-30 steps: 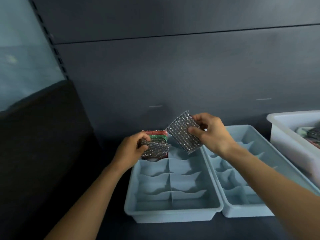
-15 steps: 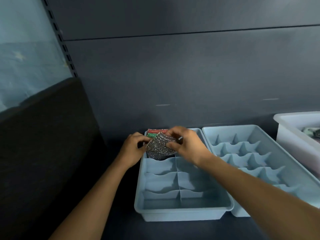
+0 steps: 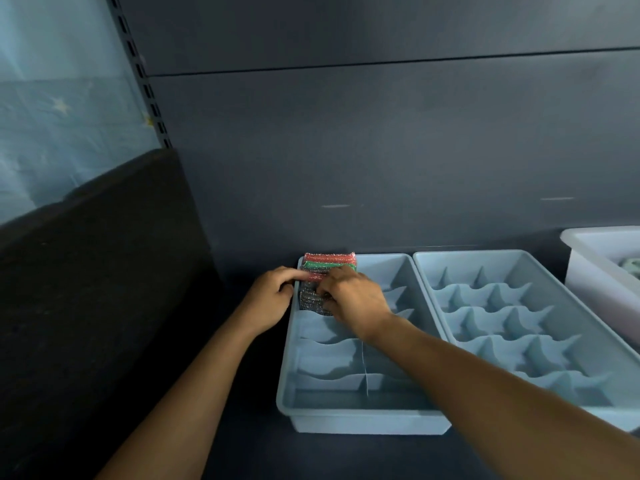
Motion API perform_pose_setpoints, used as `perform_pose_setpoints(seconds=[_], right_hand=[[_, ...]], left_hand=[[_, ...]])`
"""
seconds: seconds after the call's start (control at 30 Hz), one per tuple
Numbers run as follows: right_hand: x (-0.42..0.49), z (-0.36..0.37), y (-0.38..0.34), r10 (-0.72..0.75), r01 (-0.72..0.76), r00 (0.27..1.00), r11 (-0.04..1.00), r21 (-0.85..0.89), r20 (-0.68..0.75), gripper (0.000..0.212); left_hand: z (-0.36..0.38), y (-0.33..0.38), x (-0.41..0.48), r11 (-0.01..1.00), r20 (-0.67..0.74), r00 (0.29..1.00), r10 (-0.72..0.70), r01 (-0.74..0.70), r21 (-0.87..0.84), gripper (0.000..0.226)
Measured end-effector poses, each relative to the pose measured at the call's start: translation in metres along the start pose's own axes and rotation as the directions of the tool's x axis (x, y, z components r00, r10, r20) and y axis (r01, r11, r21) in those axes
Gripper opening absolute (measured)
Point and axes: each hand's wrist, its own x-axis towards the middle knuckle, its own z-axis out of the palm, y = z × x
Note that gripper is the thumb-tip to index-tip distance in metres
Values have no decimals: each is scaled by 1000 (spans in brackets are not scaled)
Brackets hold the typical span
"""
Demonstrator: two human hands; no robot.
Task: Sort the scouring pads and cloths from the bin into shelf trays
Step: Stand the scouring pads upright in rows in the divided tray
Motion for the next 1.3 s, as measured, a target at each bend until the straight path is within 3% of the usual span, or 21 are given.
perform_pose_setpoints(seconds=[0.13,0.27,0.43,0.63,0.73,0.8,0.97,1.07,1.2,1.3], right_hand=[[-20,-25,16,1,4,1000,989,145,-30,53],[-64,-67,57,46,-18,993,971,238,-113,40],[-129,-120,140,258,-196,948,935,295,-188,25],[-204,-178,273,547,-479,796,831,283,-259,21],[-227,-195,337,640,-621,737,768,156,-218,25],[-234,-201,371,666,-673,720,739,38,-196,28],[-225,-195,416,745,-736,667,654,-175,-24,56],[-215,-185,427,774,-736,631,619,-275,56,71],[-210,-183,432,783,-711,622,583,-393,35,79],[-210,-191,427,794,-764,608,590,-261,16,54]], left_hand=[[1,24,-8,999,-180,984,19,-23,-24,36],[16,85,-7,978,-217,970,105,-140,-153,28],[75,190,16,916,-88,965,248,-263,-301,23],[191,293,46,865,121,916,381,-307,-397,23],[242,338,64,881,248,872,422,-329,-339,27],[266,362,77,909,404,815,416,-356,-218,37],[297,385,109,857,708,681,185,-464,223,58],[304,385,117,811,755,647,105,-495,312,57],[308,384,122,786,731,663,162,-534,310,52],[307,383,123,778,733,649,205,-562,280,41]])
